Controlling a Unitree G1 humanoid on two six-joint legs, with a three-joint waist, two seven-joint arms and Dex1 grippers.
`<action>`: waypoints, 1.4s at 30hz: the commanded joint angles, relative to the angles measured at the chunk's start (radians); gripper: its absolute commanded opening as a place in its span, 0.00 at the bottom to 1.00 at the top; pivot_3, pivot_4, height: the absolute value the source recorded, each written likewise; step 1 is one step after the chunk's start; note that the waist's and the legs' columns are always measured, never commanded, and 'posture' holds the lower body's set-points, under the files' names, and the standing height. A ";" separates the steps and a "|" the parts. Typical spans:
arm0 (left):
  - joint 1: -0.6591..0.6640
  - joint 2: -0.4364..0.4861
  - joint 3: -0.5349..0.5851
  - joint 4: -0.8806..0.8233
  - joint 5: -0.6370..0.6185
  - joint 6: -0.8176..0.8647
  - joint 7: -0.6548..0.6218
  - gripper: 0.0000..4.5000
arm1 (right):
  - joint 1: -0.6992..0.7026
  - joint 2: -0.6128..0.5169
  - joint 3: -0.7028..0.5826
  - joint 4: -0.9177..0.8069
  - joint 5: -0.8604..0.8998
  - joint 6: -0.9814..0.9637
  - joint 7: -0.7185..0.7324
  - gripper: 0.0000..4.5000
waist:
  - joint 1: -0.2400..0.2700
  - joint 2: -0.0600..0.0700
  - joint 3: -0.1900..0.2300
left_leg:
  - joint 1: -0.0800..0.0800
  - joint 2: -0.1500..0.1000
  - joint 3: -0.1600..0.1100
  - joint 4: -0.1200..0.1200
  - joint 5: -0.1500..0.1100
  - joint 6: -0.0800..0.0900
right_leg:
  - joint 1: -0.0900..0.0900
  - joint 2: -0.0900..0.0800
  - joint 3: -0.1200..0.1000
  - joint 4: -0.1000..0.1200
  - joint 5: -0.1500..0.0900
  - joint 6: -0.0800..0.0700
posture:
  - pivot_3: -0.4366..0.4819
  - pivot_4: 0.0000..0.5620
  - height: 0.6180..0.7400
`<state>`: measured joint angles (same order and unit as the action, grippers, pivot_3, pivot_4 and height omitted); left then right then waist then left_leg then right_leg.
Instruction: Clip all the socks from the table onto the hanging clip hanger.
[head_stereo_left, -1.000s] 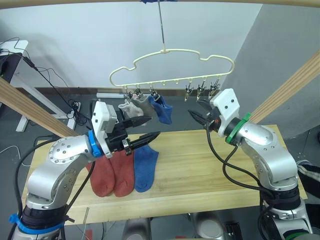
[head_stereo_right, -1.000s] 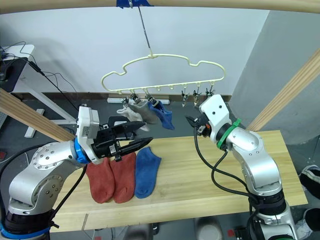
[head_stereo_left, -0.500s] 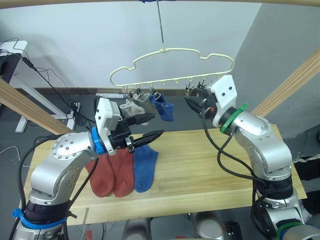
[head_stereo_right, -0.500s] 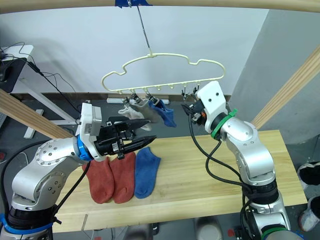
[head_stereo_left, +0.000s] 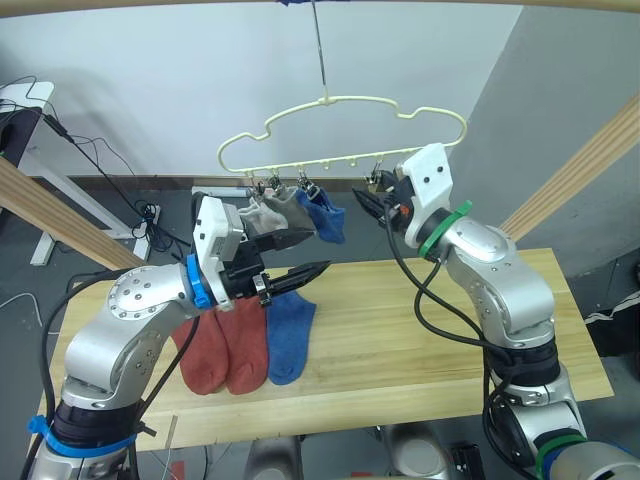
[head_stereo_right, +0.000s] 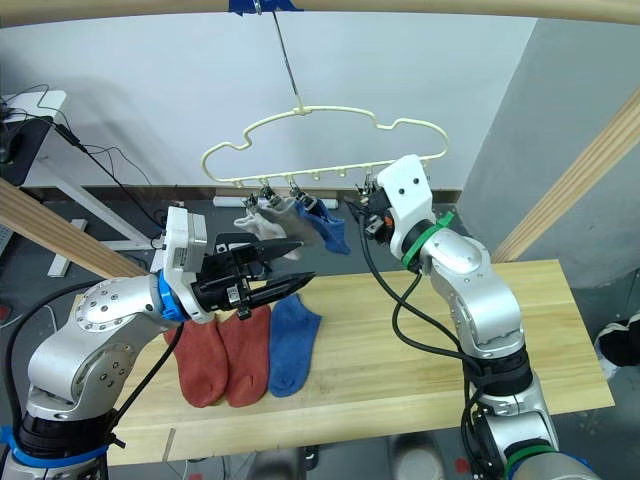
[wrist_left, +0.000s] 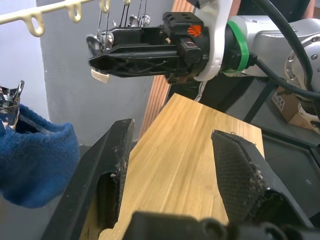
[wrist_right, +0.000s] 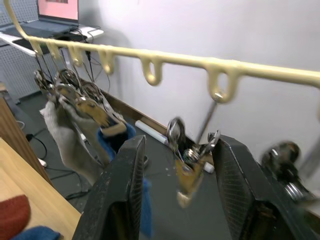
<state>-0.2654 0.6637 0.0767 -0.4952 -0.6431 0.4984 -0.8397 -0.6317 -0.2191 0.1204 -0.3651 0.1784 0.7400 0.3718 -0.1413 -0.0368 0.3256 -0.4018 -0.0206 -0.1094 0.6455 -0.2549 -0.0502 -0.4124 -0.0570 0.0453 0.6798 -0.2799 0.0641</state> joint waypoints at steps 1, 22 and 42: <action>-0.004 -0.004 0.002 -0.011 0.001 -0.011 0.001 0.61 | -0.019 0.019 -0.005 -0.015 0.007 -0.023 -0.015 0.46 | 0.000 0.000 0.000 | 0.000 0.000 0.000 0.000 0.000 0.000 | 0.000 0.000 0.000 0.000 0.000 0.000 | 0.24 0.48 1.00; 0.006 -0.021 -0.017 -0.011 0.008 -0.004 0.030 0.61 | -0.030 0.063 -0.024 0.009 0.017 -0.047 -0.040 0.38 | 0.000 0.000 0.000 | 0.000 0.000 0.000 0.000 0.000 0.000 | 0.000 0.000 0.000 0.001 0.000 0.000 | 0.24 0.48 1.00; 0.236 -0.270 -0.143 0.068 0.301 0.000 0.455 0.99 | -0.033 0.064 -0.031 0.010 0.022 -0.041 -0.035 0.01 | -0.001 0.001 -0.002 | 0.000 0.000 0.000 0.001 0.000 0.000 | 0.000 0.000 0.000 0.001 0.001 -0.001 | 0.23 0.49 1.00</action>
<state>-0.0558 0.4214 -0.0404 -0.4434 -0.4000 0.5295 -0.4438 -0.6472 -0.1565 0.1002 -0.3277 0.1813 0.7120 0.3341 -0.1421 -0.0359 0.3240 -0.4015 -0.0205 -0.1090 0.6463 -0.2545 -0.0505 -0.4128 -0.0569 0.0457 0.6814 -0.2791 0.0631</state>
